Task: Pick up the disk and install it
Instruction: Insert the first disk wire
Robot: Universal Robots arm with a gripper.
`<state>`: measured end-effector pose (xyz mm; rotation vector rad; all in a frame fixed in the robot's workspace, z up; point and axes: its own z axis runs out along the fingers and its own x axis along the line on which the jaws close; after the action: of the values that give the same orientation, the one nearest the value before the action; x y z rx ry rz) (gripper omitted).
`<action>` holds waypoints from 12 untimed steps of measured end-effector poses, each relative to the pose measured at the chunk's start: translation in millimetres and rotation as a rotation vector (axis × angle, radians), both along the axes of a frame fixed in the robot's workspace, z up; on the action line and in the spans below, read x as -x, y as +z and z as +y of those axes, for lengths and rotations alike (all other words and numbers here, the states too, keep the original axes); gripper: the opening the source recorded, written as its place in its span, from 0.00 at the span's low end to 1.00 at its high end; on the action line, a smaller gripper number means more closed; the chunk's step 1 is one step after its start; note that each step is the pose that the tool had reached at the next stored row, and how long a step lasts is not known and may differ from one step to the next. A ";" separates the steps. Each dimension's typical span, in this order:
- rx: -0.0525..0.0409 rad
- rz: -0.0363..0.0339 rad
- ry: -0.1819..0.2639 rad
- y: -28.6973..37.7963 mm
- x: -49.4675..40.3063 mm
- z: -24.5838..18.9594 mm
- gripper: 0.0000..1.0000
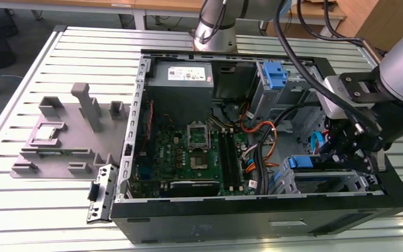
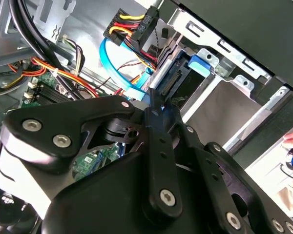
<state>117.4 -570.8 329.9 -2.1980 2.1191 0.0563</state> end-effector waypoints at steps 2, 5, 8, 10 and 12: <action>0.0001 0.0000 0.000 -1.3 0.5 0.0 0.23; 0.0003 0.0000 0.000 -3.0 1.1 0.0 0.23; 0.0002 0.0000 0.000 -3.4 1.1 0.0 0.23; 0.0000 0.0001 0.000 -3.5 1.2 0.0 0.23; 0.0001 0.0001 0.000 -3.5 1.2 0.0 0.23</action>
<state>116.2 -570.8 326.4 -2.1980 2.1193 0.0563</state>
